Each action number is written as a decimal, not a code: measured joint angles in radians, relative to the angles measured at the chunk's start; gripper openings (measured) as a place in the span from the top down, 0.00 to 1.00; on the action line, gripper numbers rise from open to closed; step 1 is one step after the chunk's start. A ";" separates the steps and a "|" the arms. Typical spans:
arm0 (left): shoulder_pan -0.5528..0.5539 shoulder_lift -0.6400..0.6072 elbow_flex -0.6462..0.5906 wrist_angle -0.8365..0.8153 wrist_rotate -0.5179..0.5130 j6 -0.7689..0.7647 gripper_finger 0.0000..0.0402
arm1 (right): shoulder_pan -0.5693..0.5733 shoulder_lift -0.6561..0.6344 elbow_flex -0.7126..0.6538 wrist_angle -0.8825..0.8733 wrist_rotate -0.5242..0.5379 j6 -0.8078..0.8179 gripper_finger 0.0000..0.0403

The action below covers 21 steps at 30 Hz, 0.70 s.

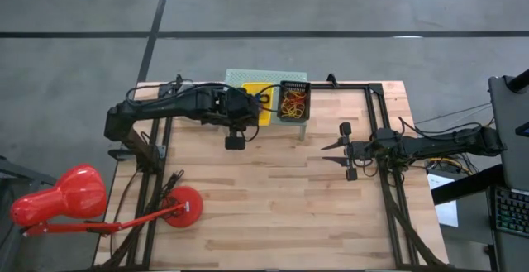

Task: Pick & Place Office Desk Supplies
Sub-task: Put the yellow bin on the shelf

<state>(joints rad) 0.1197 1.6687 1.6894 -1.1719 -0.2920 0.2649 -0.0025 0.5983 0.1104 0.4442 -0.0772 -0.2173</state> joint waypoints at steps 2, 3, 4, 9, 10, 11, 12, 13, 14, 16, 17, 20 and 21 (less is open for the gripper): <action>0.002 0.006 0.000 0.010 -0.001 0.030 0.96 | 0.000 0.000 0.000 0.000 0.000 0.000 0.70; 0.003 0.007 0.000 0.024 -0.004 0.048 0.96 | 0.000 0.000 0.000 0.000 0.000 0.000 0.70; 0.004 0.008 0.001 0.033 -0.007 0.064 0.96 | 0.000 0.000 0.000 0.000 0.000 0.000 0.70; 0.009 0.024 0.001 0.047 -0.062 0.106 0.96 | 0.000 0.000 0.000 0.000 0.000 0.000 0.70; 0.015 0.026 0.001 0.048 -0.078 0.106 0.96 | 0.000 0.000 0.000 0.000 0.000 0.000 0.70; 0.024 0.028 0.001 0.051 -0.091 0.107 0.96 | 0.000 0.000 0.000 0.000 0.000 0.000 0.70; 0.035 0.030 0.001 0.054 -0.098 0.106 0.96 | 0.000 0.000 0.000 0.000 0.000 0.000 0.70; 0.048 0.030 -0.001 0.057 -0.100 0.106 0.96 | 0.000 0.000 0.000 0.000 0.000 0.000 0.70; 0.062 0.030 -0.004 0.067 -0.100 0.107 0.96 | 0.000 0.000 0.000 0.000 0.000 0.000 0.70; 0.088 0.030 -0.013 0.105 -0.096 0.122 0.96 | 0.000 0.000 0.000 0.000 0.000 0.000 0.70; 0.101 0.030 -0.013 0.117 -0.085 0.138 0.96 | 0.000 0.000 0.000 0.000 0.000 0.000 0.70; 0.128 0.035 -0.014 0.147 -0.047 0.196 0.96 | 0.000 0.000 0.000 0.000 0.000 0.000 0.70; 0.135 0.037 -0.014 0.157 -0.037 0.205 0.96 | 0.000 0.000 0.000 0.000 0.000 0.000 0.70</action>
<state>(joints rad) 0.2546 1.7054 1.6752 -1.0153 -0.3287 0.4698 -0.0025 0.5987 0.1104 0.4442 -0.0772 -0.2174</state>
